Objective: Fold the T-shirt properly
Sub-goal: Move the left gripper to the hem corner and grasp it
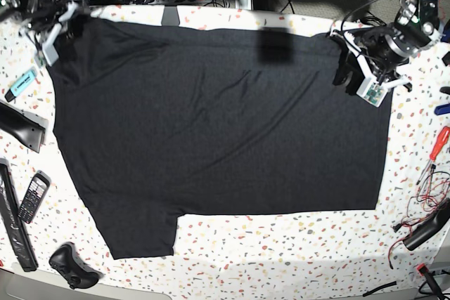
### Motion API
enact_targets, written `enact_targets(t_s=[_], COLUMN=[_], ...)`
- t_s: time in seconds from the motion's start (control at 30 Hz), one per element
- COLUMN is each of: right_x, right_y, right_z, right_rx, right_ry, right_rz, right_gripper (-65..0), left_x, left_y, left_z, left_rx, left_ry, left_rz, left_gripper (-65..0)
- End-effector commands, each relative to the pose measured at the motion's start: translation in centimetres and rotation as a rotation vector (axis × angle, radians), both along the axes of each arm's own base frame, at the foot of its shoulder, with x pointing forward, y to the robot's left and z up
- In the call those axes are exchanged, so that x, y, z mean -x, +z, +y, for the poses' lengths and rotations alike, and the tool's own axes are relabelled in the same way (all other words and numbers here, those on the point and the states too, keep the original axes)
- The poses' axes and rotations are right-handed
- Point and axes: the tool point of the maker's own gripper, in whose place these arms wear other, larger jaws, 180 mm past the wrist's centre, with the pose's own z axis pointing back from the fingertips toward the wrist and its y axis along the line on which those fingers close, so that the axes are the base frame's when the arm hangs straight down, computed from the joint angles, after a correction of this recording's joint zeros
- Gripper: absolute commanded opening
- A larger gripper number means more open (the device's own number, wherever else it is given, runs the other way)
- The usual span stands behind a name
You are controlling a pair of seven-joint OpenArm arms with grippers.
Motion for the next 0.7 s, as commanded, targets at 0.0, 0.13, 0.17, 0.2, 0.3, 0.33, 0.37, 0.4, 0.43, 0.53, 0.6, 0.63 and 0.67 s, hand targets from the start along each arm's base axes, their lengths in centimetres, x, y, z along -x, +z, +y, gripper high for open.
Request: enact_targets(t_s=[0.0,0.13,0.17,0.2,0.3,0.33,0.37,0.4,0.43,0.53,0.6,0.63,0.67], right_x=[1.3,1.9,1.8,1.7,0.5,-0.2,-0.8,-1.4,-2.0,-3.7,-4.8,-5.4,-6.1], right_y=[0.1,0.9,1.1,1.2,2.0,2.5,3.1,3.7,4.3,6.2,7.3,7.8,8.2], right_z=[-1.4,-3.1,-3.3,-3.4,-2.7,-2.3,-1.7,-1.2,-0.7,0.5,1.0,1.1,1.2], right_rx=[0.058,0.089,0.093,0.091,0.058,0.040,0.014,-0.006,-0.021,-0.042,-0.035,-0.031,-0.029], right_ry=[0.008,-0.032,-0.038,-0.043,-0.037,-0.032,-0.026,-0.016,-0.003,0.048,0.081,0.089,0.092], right_rz=[0.055,0.047,0.042,0.035,-0.014,-0.040,-0.065,-0.087,-0.108,-0.167,-0.205,-0.226,-0.247], right_gripper=[-65.0,-65.0,-65.0,-65.0,-65.0,-65.0,-65.0,-65.0,-64.9,-55.0,-52.7,-52.7,-52.7], left_x=[-0.6,-0.7,-0.7,-0.7,-0.7,-0.7,-0.7,-0.7,-0.7,-0.8,-1.0,-1.3,-1.7], left_y=[1.1,1.1,1.1,1.1,1.1,1.1,1.1,1.1,1.1,1.2,1.4,1.6,1.9], left_z=[0.1,0.1,0.1,0.1,0.1,0.1,0.1,0.1,0.1,0.1,0.1,0.1,0.2], left_rx=[0.008,0.009,0.009,0.009,0.010,0.011,0.011,0.011,0.011,0.010,0.010,0.009,0.008], left_ry=[0.000,0.000,0.000,0.000,-0.001,-0.001,0.000,-0.001,-0.001,0.000,0.000,-0.001,-0.001], left_rz=[-0.041,-0.041,-0.042,-0.042,-0.044,-0.045,-0.045,-0.045,-0.044,-0.046,-0.053,-0.062,-0.072], left_gripper=[-48.7,-48.7,-48.7,-48.7,-48.7,-48.7,-48.7,-48.7,-48.7,-48.7,-48.7,-48.7,-48.7])
